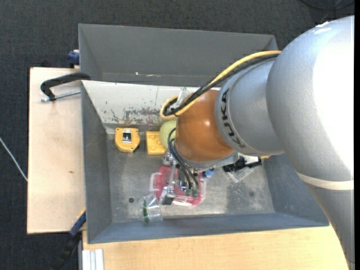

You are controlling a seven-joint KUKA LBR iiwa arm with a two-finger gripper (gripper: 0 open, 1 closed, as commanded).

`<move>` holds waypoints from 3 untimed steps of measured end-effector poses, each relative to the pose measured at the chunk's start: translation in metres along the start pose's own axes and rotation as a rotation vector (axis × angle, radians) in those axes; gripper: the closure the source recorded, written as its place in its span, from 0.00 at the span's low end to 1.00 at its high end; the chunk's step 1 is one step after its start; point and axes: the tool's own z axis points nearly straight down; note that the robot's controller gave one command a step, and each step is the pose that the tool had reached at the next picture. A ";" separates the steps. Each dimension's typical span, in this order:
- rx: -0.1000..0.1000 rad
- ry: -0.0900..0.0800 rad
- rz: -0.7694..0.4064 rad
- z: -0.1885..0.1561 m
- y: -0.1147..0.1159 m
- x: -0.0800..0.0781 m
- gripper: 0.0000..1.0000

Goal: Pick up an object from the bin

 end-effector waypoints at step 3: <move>-0.002 -0.001 0.141 -0.008 -0.005 0.009 1.00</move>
Offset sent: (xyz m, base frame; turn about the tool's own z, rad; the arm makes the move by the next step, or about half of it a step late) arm 0.0000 0.0000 0.0000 0.0000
